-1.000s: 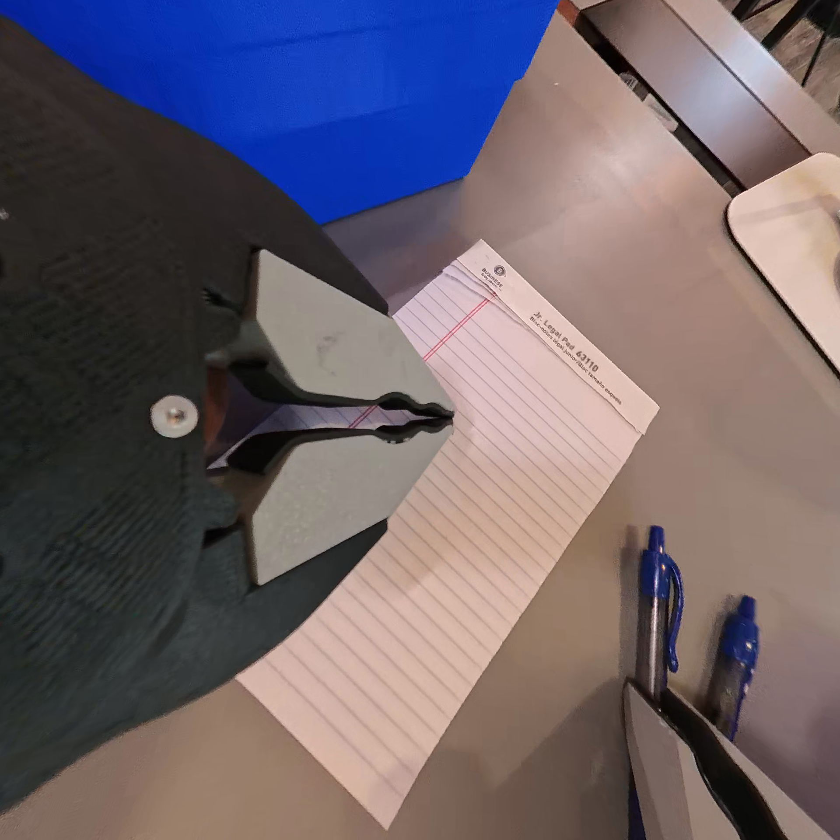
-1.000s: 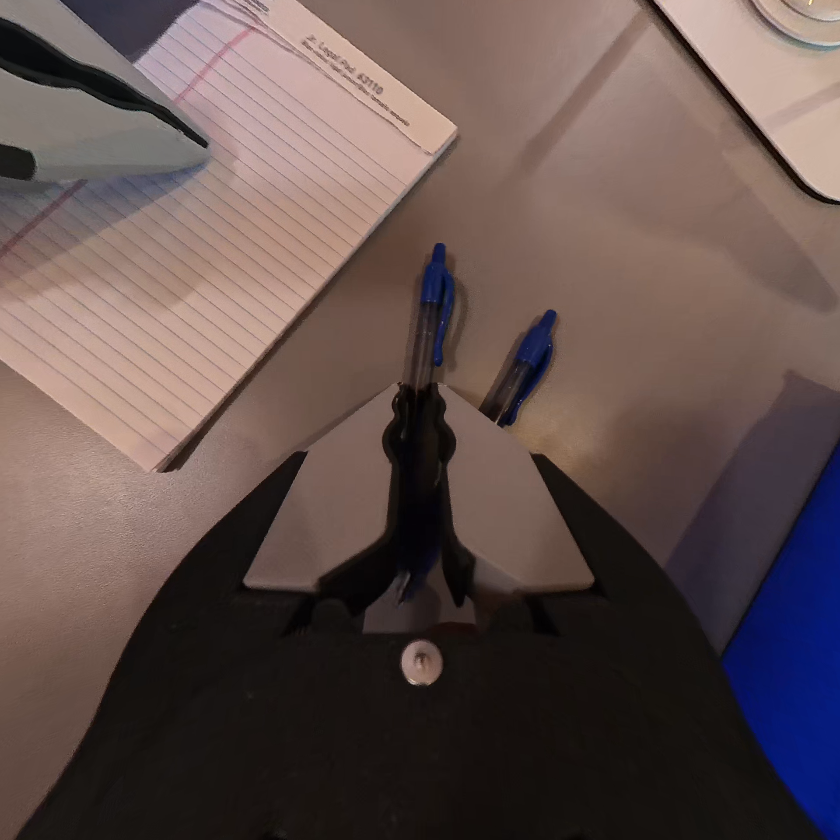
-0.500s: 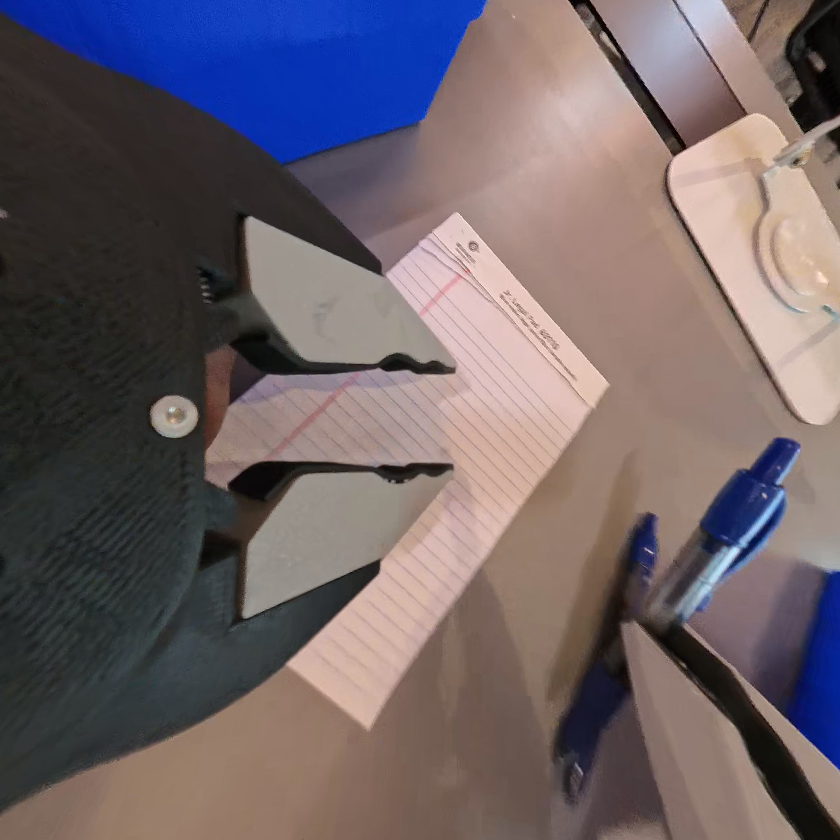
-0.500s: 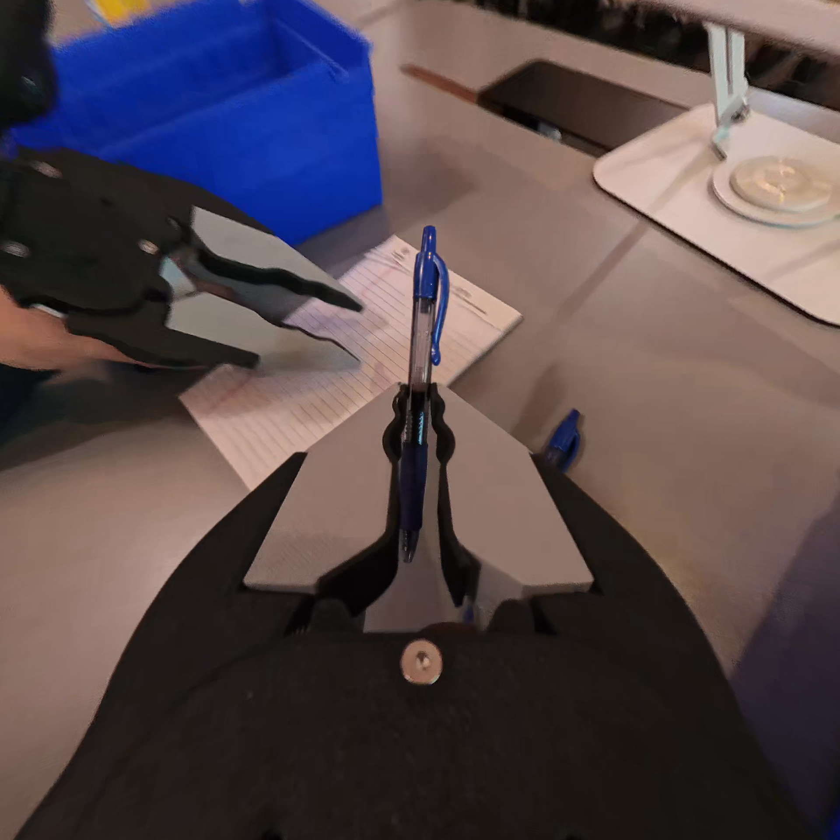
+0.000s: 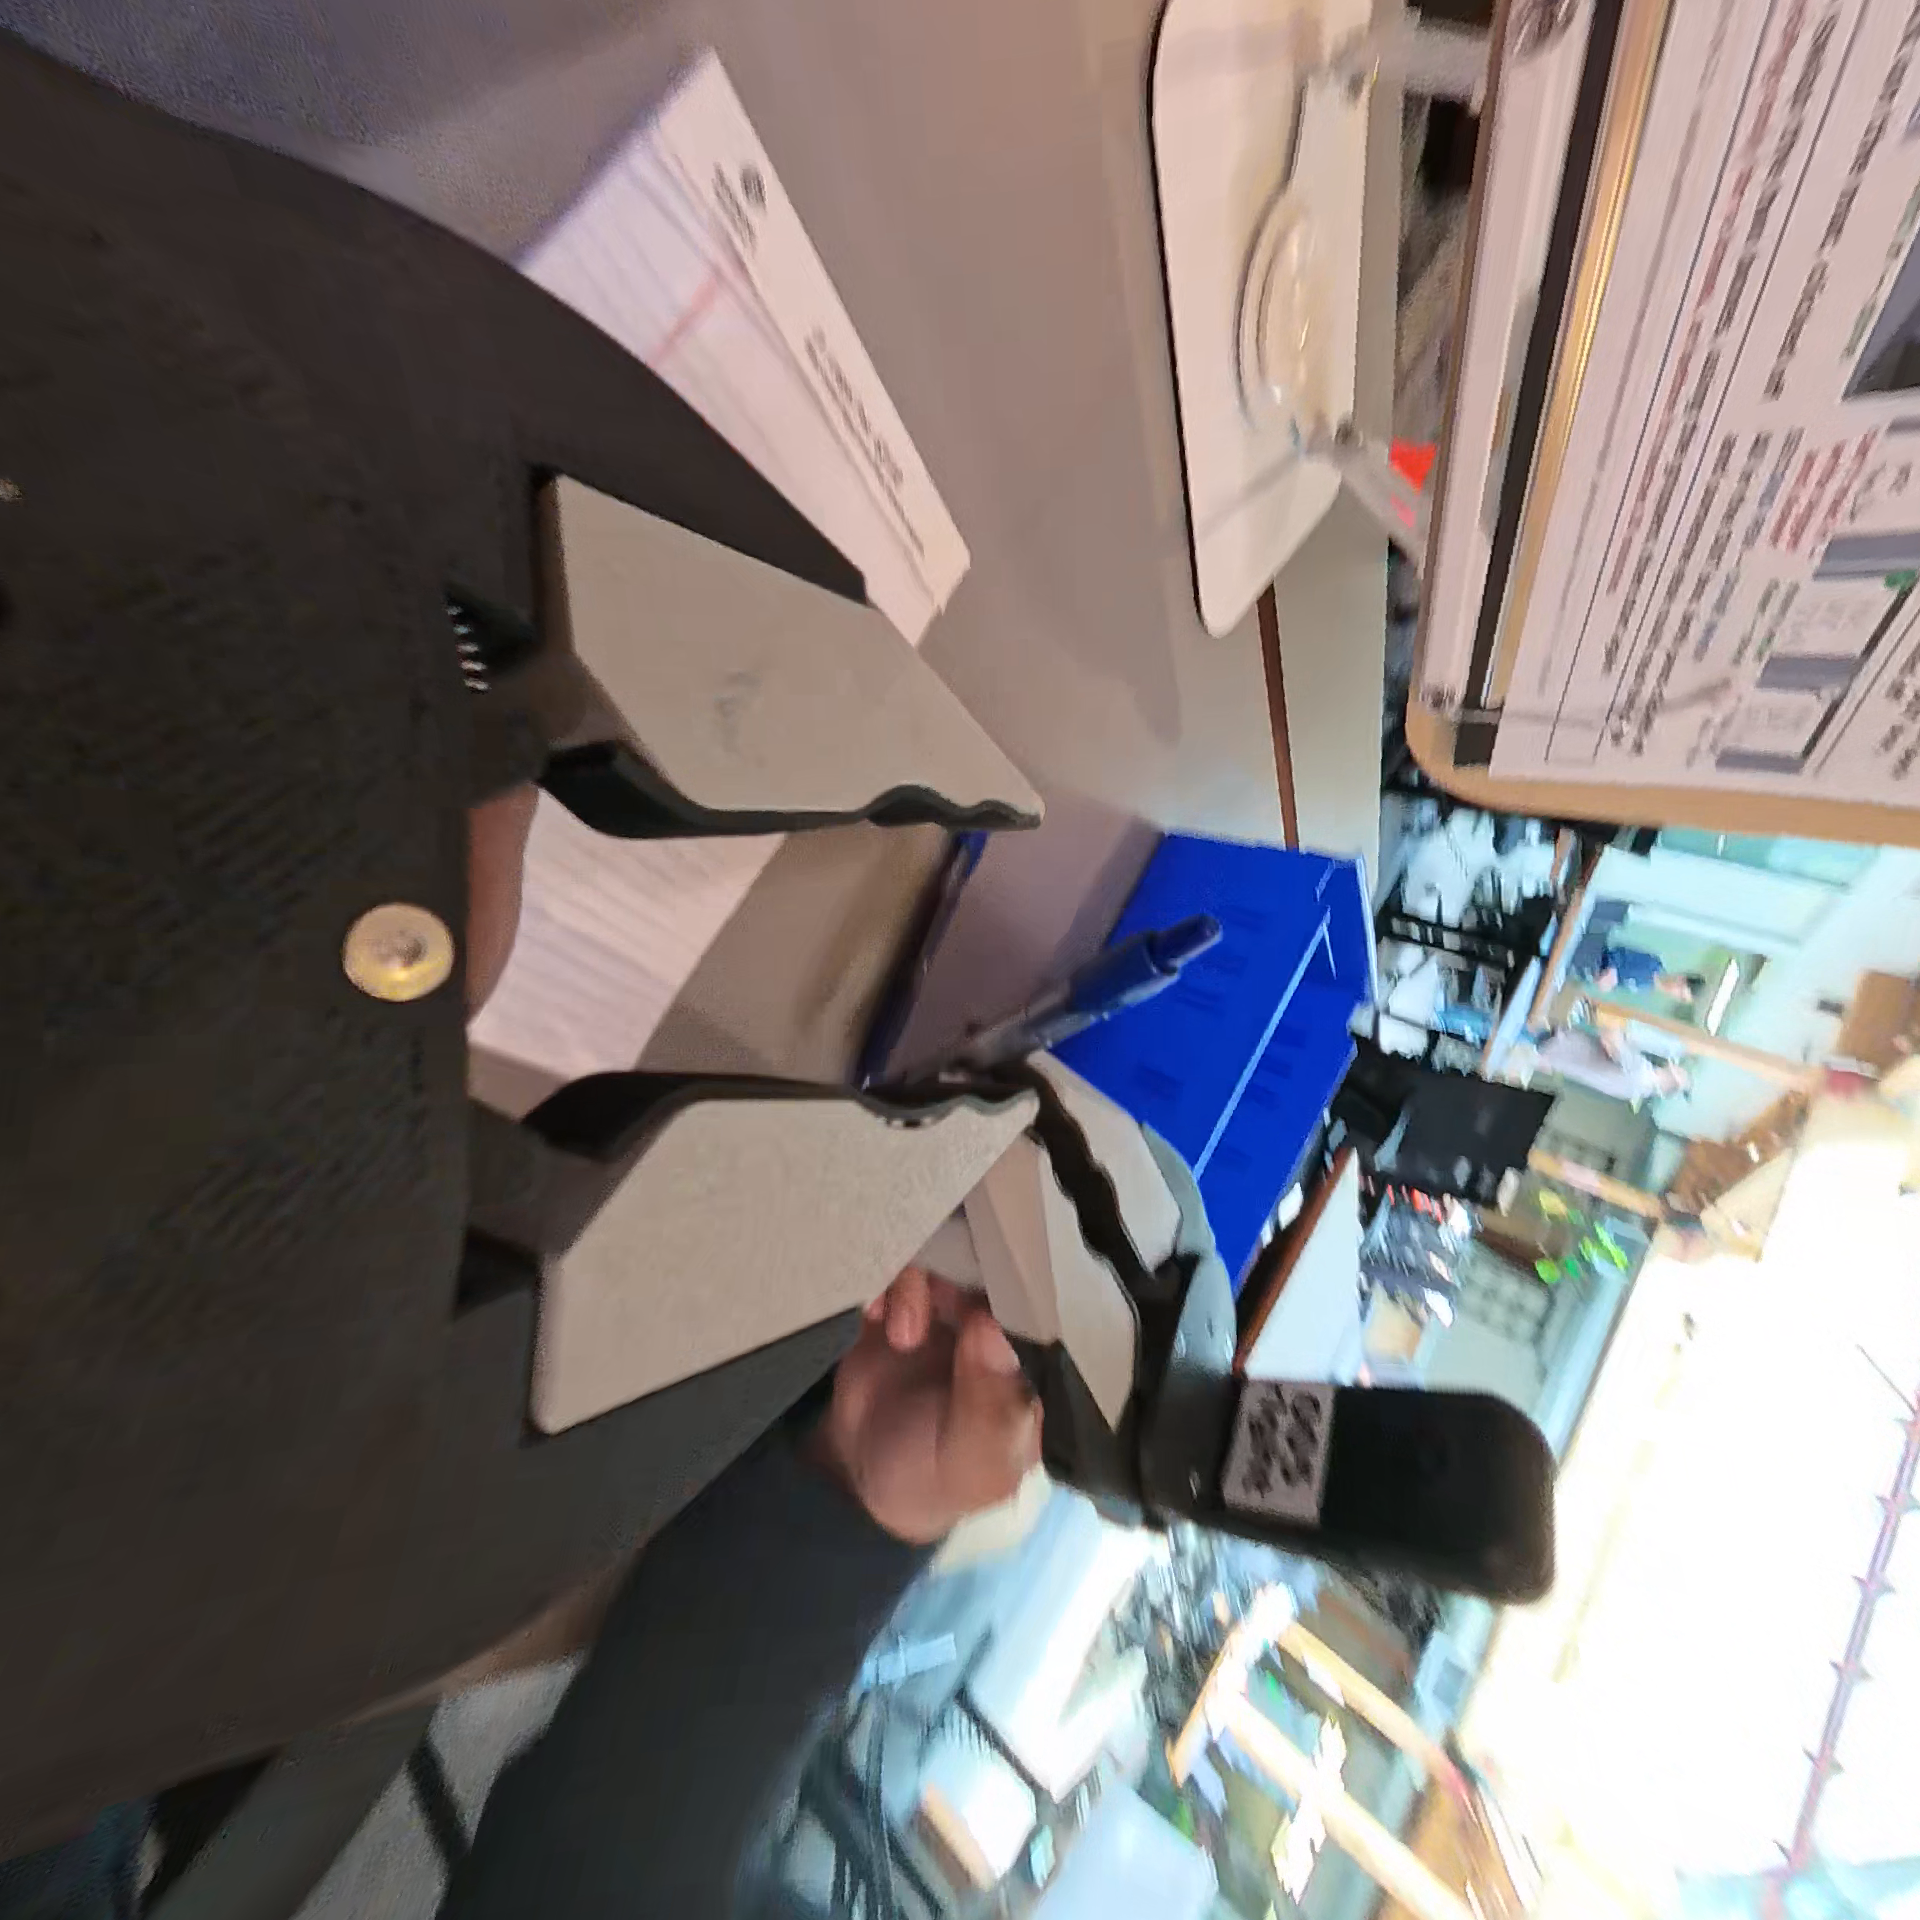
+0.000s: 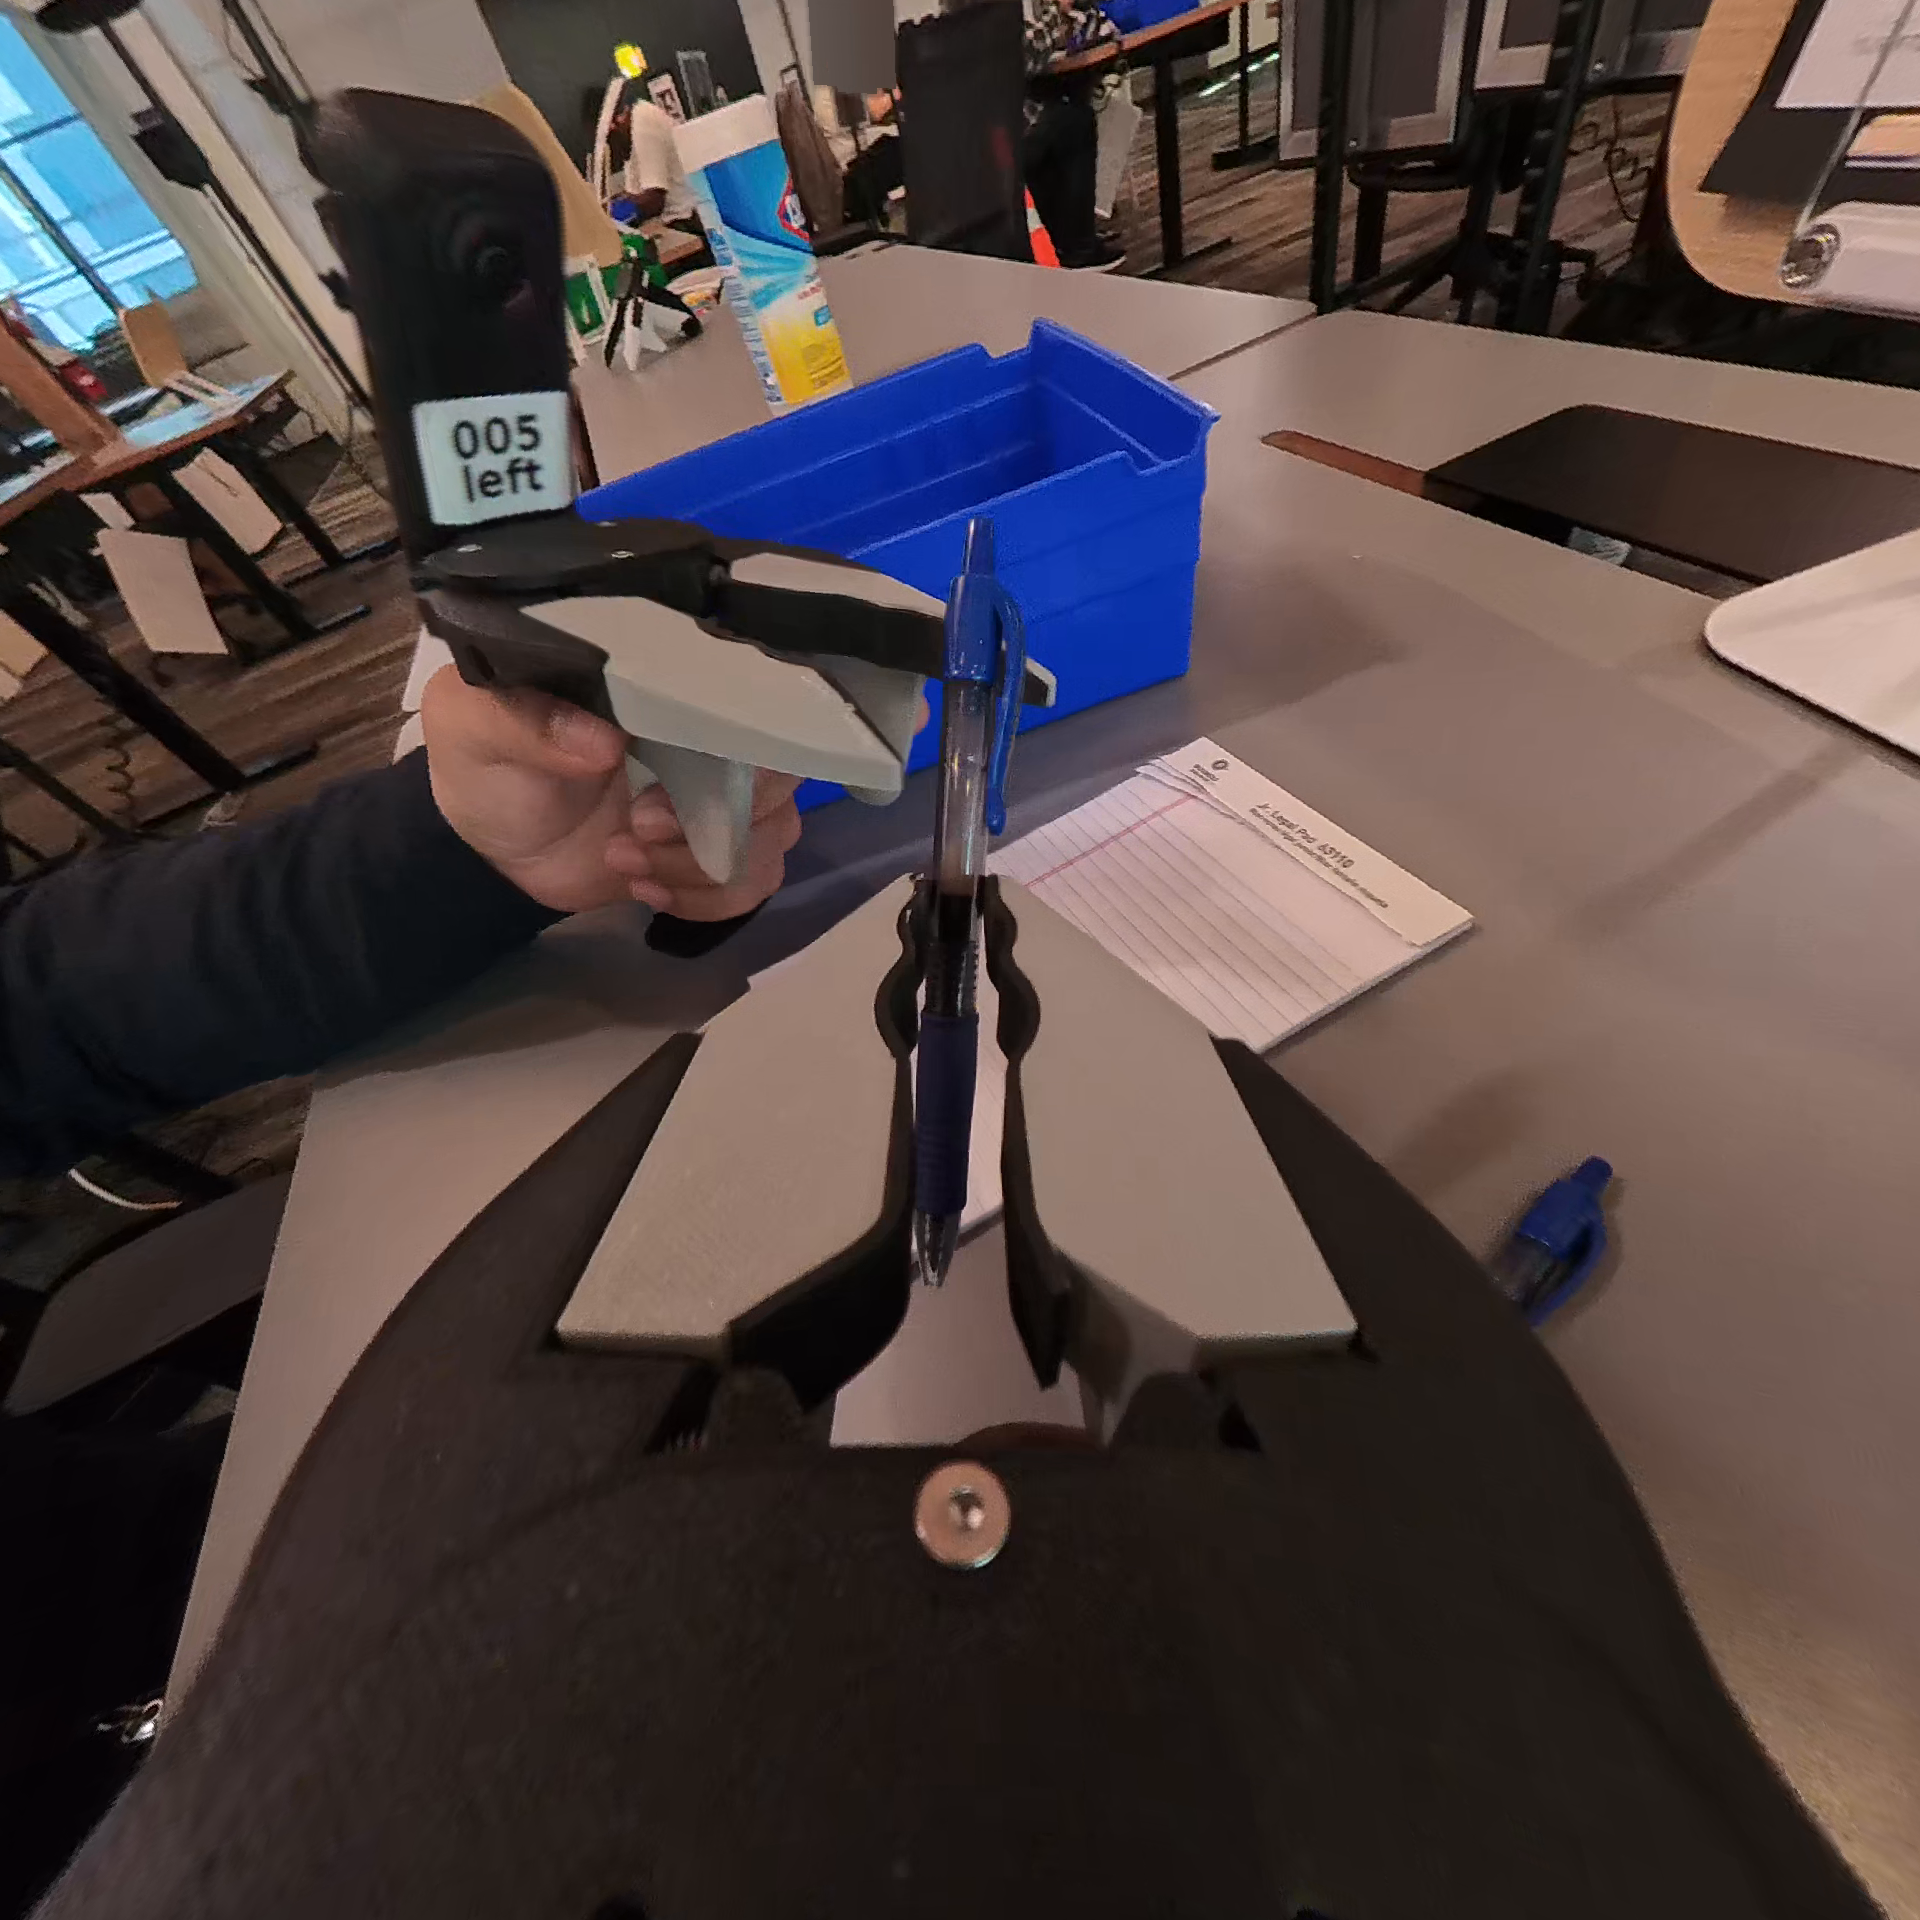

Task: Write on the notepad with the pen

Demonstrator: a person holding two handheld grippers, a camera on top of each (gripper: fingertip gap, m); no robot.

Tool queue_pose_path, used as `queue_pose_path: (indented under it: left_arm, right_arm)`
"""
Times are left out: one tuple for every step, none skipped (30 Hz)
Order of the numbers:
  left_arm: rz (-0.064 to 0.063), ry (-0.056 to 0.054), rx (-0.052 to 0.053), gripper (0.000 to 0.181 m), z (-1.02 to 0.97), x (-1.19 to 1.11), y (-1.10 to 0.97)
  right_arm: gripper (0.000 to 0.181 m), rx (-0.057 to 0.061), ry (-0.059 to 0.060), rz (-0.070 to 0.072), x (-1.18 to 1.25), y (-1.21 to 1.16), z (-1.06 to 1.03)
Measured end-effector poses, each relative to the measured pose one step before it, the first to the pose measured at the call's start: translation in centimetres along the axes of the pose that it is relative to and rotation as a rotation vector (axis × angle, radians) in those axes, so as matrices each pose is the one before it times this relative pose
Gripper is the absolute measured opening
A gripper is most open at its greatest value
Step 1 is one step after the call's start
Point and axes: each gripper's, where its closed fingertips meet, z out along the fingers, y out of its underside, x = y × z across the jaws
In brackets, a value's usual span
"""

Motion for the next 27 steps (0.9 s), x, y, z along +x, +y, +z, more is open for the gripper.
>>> queue_pose_path:
  left_arm:
    - [-0.0326, 0.0398, -0.0006, 0.05, 0.026, 0.416, 0.018]
    - [-0.0221, 0.021, 0.0004, 0.054, 0.022, 0.157, 0.011]
    - [-0.0117, 0.0188, 0.0033, 0.057, 0.012, 0.187, -0.018]
    - [-0.0023, 0.0153, 0.0006, 0.059, -0.005, 0.169, 0.008]
    - [0.0057, 0.0003, -0.0005, 0.059, 0.008, 0.023, 0.032]
    - [0.009, -0.0053, 0.0006, 0.057, 0.019, -0.023, 0.03]
    - [0.012, 0.0027, 0.0034, 0.044, -0.018, 0.112, -0.032]
    - [0.0122, 0.0061, 0.0097, 0.025, -0.058, 0.197, -0.126]
    - [0.0082, 0.003, 0.014, 0.017, -0.066, 0.136, -0.197]
    - [0.0095, 0.0124, 0.0077, 0.011, -0.059, 0.241, -0.098]
    - [0.0102, 0.0216, 0.0011, 0.011, -0.035, 0.36, -0.007]
    - [0.0045, 0.0115, -0.0014, 0.01, 0.026, 0.216, 0.02]
    - [0.0028, 0.0044, -0.0033, 0.01, 0.047, 0.098, 0.057]
    - [0.0056, -0.0021, -0.0016, 0.01, 0.04, 0.01, 0.04]
    - [0.0063, 0.0006, -0.0007, 0.01, 0.026, 0.052, 0.03]
    - [0.0041, 0.0018, -0.0012, 0.01, 0.012, 0.051, 0.026]
    - [0.0024, -0.0009, -0.0003, 0.01, 0.001, 0.004, -0.005]
    - [0.0021, -0.002, 0.0013, 0.01, -0.011, -0.028, -0.035]
    - [0.0005, -0.0005, 0.0002, 0.01, -0.02, -0.005, -0.033]
    - [0.001, -0.0018, 0.001, 0.01, -0.021, -0.023, -0.032]
    - [0.0021, -0.002, 0.0031, 0.01, -0.033, -0.018, -0.057]
    - [0.0001, 0.0012, 0.0013, 0.01, -0.011, 0.032, -0.034]
    - [-0.0004, -0.0009, -0.0016, 0.01, 0.003, -0.005, 0.003]
    - [0.0026, -0.0035, -0.0011, 0.01, 0.004, -0.018, 0.022]
    - [0.0035, -0.0035, -0.0003, 0.01, 0.009, -0.028, 0.02]
    - [0.002, -0.0012, -0.0008, 0.01, 0.01, -0.019, 0.015]
    - [-0.0007, 0.0005, -0.0012, 0.01, 0.005, 0.004, 0.036]
  right_arm:
    - [0.006, -0.0001, -0.0072, -0.0061, -0.22, 0.019, 0.093]
    - [0.006, -0.0038, -0.0047, -0.0047, -0.162, 0.072, 0.103]
    - [0.006, -0.0058, 0.0008, -0.0043, -0.077, 0.102, 0.111]
    - [0.006, -0.0047, 0.0014, -0.0047, -0.054, 0.094, 0.112]
    - [0.006, -0.0022, -0.0049, -0.0048, -0.16, 0.065, 0.12]
    - [0.006, -0.002, -0.0098, -0.004, -0.231, 0.076, 0.146]
    - [0.006, -0.0032, -0.0068, -0.0042, -0.214, 0.101, 0.163]
    - [0.006, -0.0057, -0.0035, -0.0052, -0.171, 0.127, 0.184]
    - [0.006, -0.0078, -0.0052, -0.0054, -0.203, 0.149, 0.199]
    - [0.006, -0.006, -0.0068, -0.0058, -0.243, 0.117, 0.202]
    - [0.006, -0.0033, -0.0056, -0.0062, -0.238, 0.063, 0.176]
    - [0.006, -0.0032, -0.0025, -0.0057, -0.178, 0.055, 0.145]
    - [0.006, -0.0036, 0.0019, -0.0054, -0.08, 0.061, 0.112]
    - [0.006, -0.0023, 0.0043, -0.0044, -0.015, 0.039, 0.068]
    - [0.006, -0.0004, 0.0021, -0.0018, -0.002, 0.034, 0.037]
    - [0.006, 0.0003, -0.0019, 0.0018, -0.014, 0.023, 0.001]
    - [0.006, 0.0016, -0.0028, 0.004, -0.002, 0.0, -0.002]
    - [0.006, 0.0036, -0.002, 0.0041, 0.018, -0.021, -0.017]
    - [0.006, 0.0038, -0.0019, 0.0038, 0.011, -0.035, -0.009]
    - [0.006, 0.0037, -0.0011, 0.0033, 0.015, -0.032, -0.009]
    - [0.006, 0.0048, -0.0008, 0.003, 0.012, -0.042, -0.011]
    - [0.006, 0.0045, -0.0026, 0.003, -0.014, -0.038, -0.013]
    - [0.006, 0.0026, -0.0034, 0.0041, -0.019, -0.001, -0.003]
    - [0.006, 0.0015, -0.0014, 0.0049, 0.026, 0.013, 0.011]
    - [0.006, 0.0013, 0.0003, 0.0033, 0.038, 0.013, -0.002]
    - [0.006, 0.0003, 0.0002, 0.0012, 0.03, 0.018, 0.008]
    - [0.006, -0.0011, 0.0004, -0.0003, 0.012, 0.032, 0.007]
